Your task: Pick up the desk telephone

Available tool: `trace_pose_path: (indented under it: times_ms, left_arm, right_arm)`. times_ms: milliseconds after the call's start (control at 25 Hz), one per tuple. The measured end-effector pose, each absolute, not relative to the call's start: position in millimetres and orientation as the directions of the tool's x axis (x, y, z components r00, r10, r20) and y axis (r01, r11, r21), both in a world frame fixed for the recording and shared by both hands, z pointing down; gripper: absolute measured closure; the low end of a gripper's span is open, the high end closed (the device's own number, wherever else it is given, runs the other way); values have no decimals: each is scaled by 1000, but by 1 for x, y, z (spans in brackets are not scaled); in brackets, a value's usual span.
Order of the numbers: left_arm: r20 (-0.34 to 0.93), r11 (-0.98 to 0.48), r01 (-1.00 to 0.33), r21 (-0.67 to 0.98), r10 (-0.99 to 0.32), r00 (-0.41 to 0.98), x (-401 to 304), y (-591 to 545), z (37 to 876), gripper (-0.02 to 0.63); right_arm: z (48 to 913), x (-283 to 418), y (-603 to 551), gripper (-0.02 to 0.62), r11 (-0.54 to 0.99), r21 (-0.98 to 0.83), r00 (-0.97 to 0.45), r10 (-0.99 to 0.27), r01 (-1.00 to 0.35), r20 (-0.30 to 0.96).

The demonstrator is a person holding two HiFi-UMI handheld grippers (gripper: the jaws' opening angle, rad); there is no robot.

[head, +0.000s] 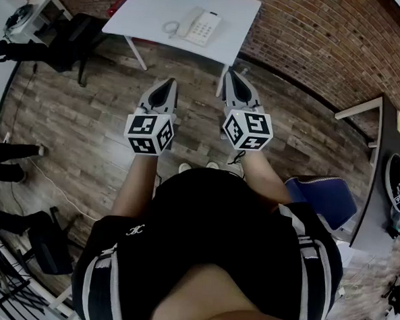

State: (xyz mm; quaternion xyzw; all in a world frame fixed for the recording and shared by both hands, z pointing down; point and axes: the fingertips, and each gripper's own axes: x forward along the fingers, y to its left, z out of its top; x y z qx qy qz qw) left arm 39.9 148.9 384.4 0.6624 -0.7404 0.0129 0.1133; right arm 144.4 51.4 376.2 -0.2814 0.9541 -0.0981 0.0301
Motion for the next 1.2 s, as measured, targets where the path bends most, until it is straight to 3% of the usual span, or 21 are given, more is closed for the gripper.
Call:
trace_pose_path:
  times_ms: [1200]
  left_arm:
    - [151, 77, -987, 142, -987, -55, -5, 165, 383, 604]
  right_arm:
    - [377, 102, 85, 597, 821, -222, -838, -545, -526, -35]
